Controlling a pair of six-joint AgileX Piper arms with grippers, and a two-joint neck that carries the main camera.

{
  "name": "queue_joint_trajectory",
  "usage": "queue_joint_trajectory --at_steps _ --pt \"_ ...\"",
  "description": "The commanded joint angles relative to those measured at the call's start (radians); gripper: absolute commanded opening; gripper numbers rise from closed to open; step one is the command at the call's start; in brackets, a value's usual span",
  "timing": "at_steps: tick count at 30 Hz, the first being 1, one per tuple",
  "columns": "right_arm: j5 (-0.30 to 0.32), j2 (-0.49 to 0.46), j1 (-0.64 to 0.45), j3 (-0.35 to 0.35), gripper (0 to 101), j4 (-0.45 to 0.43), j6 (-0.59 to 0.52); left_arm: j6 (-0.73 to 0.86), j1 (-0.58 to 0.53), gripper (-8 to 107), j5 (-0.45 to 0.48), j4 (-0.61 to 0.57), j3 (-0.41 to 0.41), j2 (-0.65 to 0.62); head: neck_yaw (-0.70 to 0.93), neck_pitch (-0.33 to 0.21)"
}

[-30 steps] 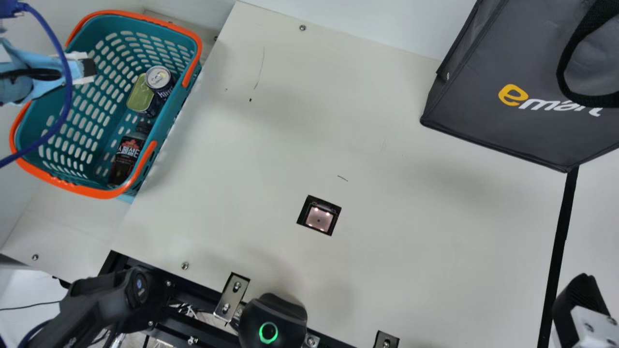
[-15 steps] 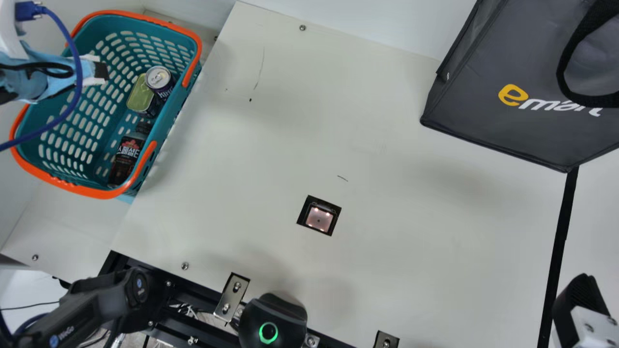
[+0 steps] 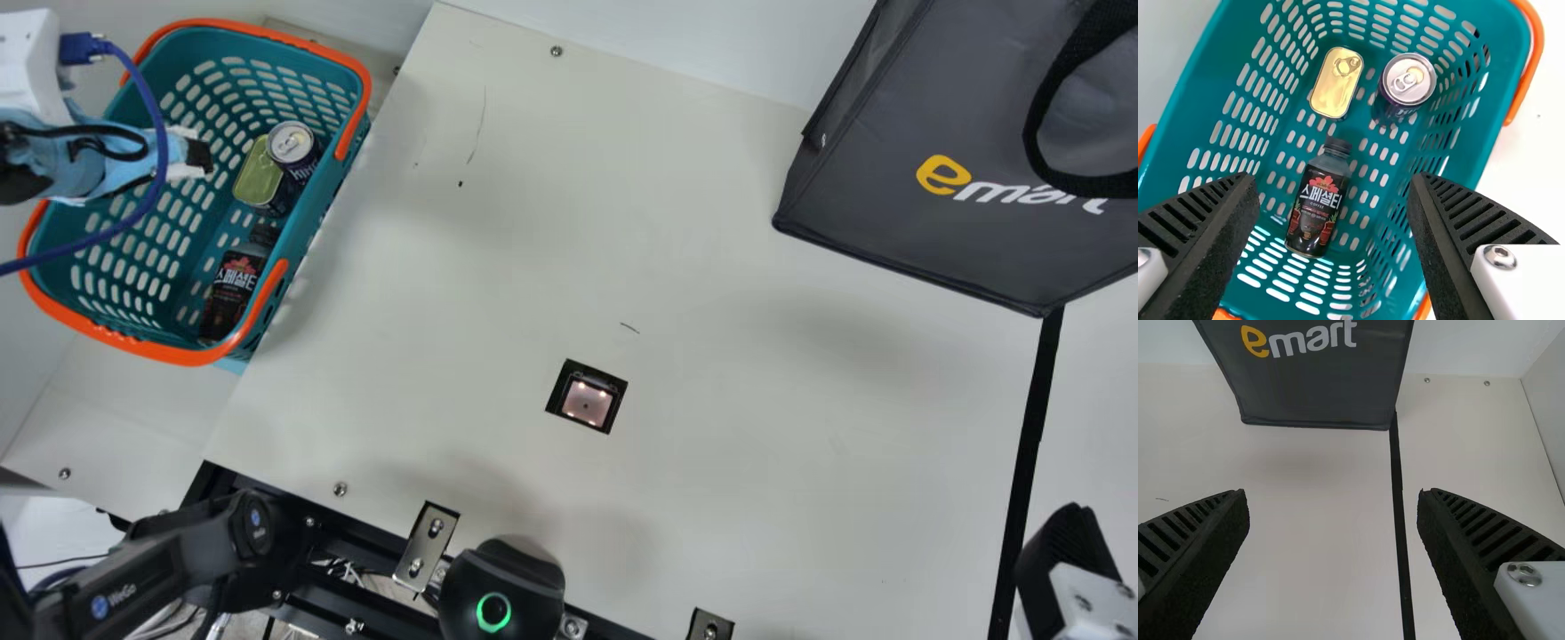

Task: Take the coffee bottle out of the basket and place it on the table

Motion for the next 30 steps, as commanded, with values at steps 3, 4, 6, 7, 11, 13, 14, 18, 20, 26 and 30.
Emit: queue_joint_trajectory --at_steps 3,4,6,7,11,13,14,18,20,26,30 --pt "0.0 0.0 0.0 0.0 91 0.0 0.0 0.037 0.014 90 -0.019 -0.011 0.017 0.018 0.002 -0.026" --pt "0.001 0.0 0.0 0.0 91 0.0 0.0 0.045 0.017 90 -0.024 -0.014 0.022 0.022 0.002 -0.026" --pt "0.001 0.0 0.0 0.0 91 0.0 0.0 0.062 0.024 90 -0.033 -0.018 0.032 0.031 0.002 -0.026" --pt "0.001 0.0 0.0 0.0 91 0.0 0.0 0.07 0.028 90 -0.037 -0.02 0.036 0.035 0.002 -0.026" --pt "0.001 0.0 0.0 0.0 91 0.0 0.0 0.103 0.04 90 -0.058 -0.03 0.055 0.053 0.002 -0.026" --pt "0.001 0.0 0.0 0.0 91 0.0 0.0 0.12 0.045 90 -0.067 -0.036 0.064 0.063 0.002 -0.026" --pt "0.001 0.0 0.0 0.0 91 0.0 0.0 0.128 0.048 90 -0.071 -0.039 0.067 0.067 0.002 -0.026" --pt "0.001 0.0 0.0 0.0 91 0.0 0.0 0.163 0.061 90 -0.091 -0.047 0.085 0.087 0.002 -0.026" --pt "0.001 0.0 0.0 0.0 91 0.0 0.0 0.182 0.068 90 -0.102 -0.05 0.096 0.096 0.002 -0.026" --pt "0.001 0.0 0.0 0.0 91 0.0 0.0 0.231 0.084 90 -0.131 -0.059 0.126 0.121 0.002 -0.026" --pt "0.0 0.0 0.0 0.0 91 0.0 0.0 0.26 0.09 90 -0.147 -0.067 0.143 0.138 0.002 -0.026"
